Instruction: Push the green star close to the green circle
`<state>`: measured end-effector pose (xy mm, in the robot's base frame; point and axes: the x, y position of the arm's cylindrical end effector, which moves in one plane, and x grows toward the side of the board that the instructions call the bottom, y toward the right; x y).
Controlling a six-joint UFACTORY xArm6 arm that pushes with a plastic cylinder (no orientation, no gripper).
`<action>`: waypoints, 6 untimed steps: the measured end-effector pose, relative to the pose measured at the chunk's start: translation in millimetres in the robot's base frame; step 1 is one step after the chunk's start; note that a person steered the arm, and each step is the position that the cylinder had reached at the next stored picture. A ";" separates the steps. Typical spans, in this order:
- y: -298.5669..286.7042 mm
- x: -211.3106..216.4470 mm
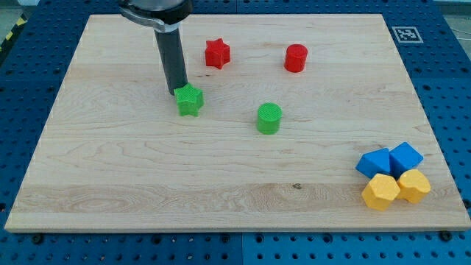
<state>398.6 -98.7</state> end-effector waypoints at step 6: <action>-5.4 33.1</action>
<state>431.7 -104.1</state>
